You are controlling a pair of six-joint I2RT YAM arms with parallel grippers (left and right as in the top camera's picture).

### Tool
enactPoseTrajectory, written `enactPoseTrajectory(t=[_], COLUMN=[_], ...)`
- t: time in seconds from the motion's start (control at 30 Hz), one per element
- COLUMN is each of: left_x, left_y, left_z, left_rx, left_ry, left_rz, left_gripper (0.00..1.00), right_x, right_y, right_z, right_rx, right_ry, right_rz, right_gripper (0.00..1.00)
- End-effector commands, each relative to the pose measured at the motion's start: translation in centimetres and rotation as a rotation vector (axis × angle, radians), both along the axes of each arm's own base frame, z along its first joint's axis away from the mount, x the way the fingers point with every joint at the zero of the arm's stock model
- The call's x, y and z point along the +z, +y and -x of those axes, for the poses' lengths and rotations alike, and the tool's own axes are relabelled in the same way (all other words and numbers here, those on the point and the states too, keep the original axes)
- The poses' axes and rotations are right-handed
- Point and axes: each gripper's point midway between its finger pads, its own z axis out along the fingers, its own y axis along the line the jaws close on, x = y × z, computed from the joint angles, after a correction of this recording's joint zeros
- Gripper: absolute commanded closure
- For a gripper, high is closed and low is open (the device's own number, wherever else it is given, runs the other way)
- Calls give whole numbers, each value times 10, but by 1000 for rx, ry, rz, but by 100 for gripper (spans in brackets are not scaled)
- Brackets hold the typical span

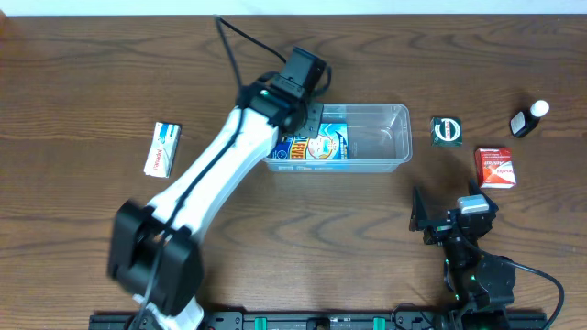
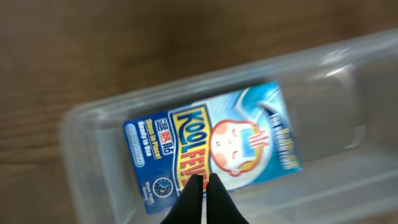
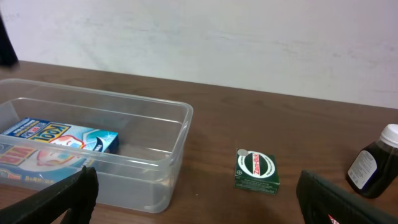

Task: Pack container
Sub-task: 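Move the left gripper to the white Panadol box, then grasp the white Panadol box with the left gripper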

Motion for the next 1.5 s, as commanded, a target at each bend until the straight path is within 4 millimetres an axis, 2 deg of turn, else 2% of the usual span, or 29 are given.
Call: enactPoseTrajectory(t=[0.0, 0.1, 0.13, 0.2, 0.4, 0.5, 0.57, 0.6, 0.67, 0.77, 0.87, 0.97, 1.03, 1.17, 1.27, 1.33, 1.47], left_x=[53, 73, 75, 80, 68, 60, 55, 53, 49, 41, 25, 2, -15, -59, -85, -100, -122], left_y=[8, 37, 44, 69, 161, 202, 229, 238, 259, 285, 300, 300, 304, 312, 299, 295, 301], left_z=[-2, -2, -1, 1, 11, 17, 19, 20, 22, 25, 23, 13, 6, -3, -3, -1, 3], left_rx=[46, 115, 130, 186, 368, 414, 458, 464, 491, 523, 498, 382, 331, 234, 117, 79, 79], left_ry=[-116, -165, -168, -168, -62, -5, 20, 28, 49, 84, 125, 168, 196, 283, 336, 369, 420], left_rz=[40, -3, -12, -50, -196, -248, -267, -278, -296, -317, -332, -307, -317, -341, -269, -230, -200], left_gripper=[94, 94, 94, 94, 94, 90, 83, 74, 65, 41, 26, 12, 7, 3, 3, 3, 3], right_x=[-1, -1, -1, -1, -1, -1, -1, -1, -1, -1, -1, -1, -1, -1, -1, -1, -1], right_y=[0, 0, 0, 0, 0, 0, 0, 0, 0, 0, 0, 0, 0, 0, 0, 0, 0], right_z=[0, 0, 0, 0, 0, 0, 0, 0, 0, 0, 0, 0, 0, 0, 0, 0, 0], right_rx=[1, 1, 1, 1, 1, 1, 1, 1, 1, 1, 1, 1, 1, 1, 1, 1, 1], right_ry=[0, 0, 0, 0, 0, 0, 1, 0, 0, 0, 0, 1, 0, 0, 0, 0, 1], right_rz=[5, 5, 5, 5, 5, 5, 5, 5, 5, 5, 5, 5, 5, 5, 5, 5, 5], right_gripper=[1, 1, 1, 2, 1, 1, 1, 1, 1, 1, 1, 1, 1, 1, 1, 1, 1])
